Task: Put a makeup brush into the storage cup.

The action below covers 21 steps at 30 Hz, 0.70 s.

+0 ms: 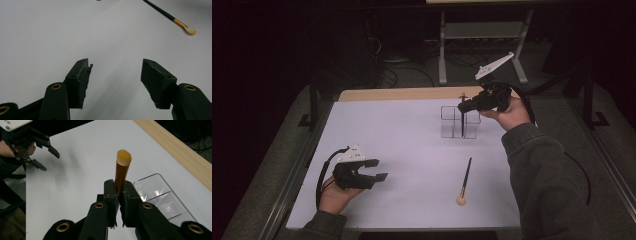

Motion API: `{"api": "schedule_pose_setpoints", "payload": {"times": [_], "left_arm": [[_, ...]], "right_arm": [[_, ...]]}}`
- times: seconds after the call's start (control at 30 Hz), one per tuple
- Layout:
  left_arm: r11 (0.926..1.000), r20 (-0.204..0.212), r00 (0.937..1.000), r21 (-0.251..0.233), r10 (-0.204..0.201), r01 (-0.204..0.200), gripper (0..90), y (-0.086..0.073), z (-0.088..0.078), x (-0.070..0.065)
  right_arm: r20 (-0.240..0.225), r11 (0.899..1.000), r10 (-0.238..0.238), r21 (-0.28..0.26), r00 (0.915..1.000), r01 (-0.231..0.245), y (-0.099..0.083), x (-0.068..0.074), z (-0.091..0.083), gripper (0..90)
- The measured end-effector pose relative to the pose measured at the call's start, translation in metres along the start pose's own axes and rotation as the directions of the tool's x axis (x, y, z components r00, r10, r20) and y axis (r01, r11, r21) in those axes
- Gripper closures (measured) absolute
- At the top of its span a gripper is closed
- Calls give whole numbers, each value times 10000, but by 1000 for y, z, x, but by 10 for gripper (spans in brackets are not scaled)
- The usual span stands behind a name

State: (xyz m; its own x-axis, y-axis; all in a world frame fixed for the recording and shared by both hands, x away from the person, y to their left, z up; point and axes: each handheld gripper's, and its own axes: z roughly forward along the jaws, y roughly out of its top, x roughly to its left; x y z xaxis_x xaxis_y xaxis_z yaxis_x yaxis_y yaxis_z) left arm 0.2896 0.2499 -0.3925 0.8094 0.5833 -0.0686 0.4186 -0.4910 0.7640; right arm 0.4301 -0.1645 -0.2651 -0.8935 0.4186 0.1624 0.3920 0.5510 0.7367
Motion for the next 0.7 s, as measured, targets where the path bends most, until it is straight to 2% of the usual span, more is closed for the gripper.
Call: {"api": "schedule_pose_setpoints", "payload": {"times": [0.07, 0.13, 0.2, 0.23, 0.27, 0.6, 0.63, 0.7], "left_arm": [[10000, -17, 10000, 0, 28, -28, 390, 0, 0, 0], [10000, -15, 10000, -3, 7, -7, 389, 0, 0, 0], [10000, -37, 10000, 2, 11, -11, 388, 0, 0, 0], [10000, -38, 10000, 3, 9, -9, 387, 0, 0, 0], [10000, -36, 10000, 2, 2, -2, 387, 0, 0, 0], [9999, -20, 9999, -68, -106, 106, 378, 0, -1, 1], [10000, -38, 10000, 38, 46, -46, 378, 0, -2, 1], [10000, -35, 10000, 24, 56, -56, 379, 0, -2, 1]], "right_arm": [[90, 9999, -143, -10, 9999, 143, 4, -3, 0, 828], [92, 10000, 42, -20, 9999, -42, 8, -4, 0, 828], [198, 10000, -62, -15, 9998, 62, 11, -8, 0, 828], [233, 10000, 46, -12, 9997, -45, 14, -9, 0, 828], [262, 10000, -83, -31, 9996, 84, 16, -10, 1, 828], [441, 10000, 4, -85, 9990, -1, 35, -21, 6, 828], [484, 10000, 35, -88, 9988, -30, 36, -22, 6, 828], [490, 10000, -63, -69, 9988, 66, 40, -24, 7, 828]]}}
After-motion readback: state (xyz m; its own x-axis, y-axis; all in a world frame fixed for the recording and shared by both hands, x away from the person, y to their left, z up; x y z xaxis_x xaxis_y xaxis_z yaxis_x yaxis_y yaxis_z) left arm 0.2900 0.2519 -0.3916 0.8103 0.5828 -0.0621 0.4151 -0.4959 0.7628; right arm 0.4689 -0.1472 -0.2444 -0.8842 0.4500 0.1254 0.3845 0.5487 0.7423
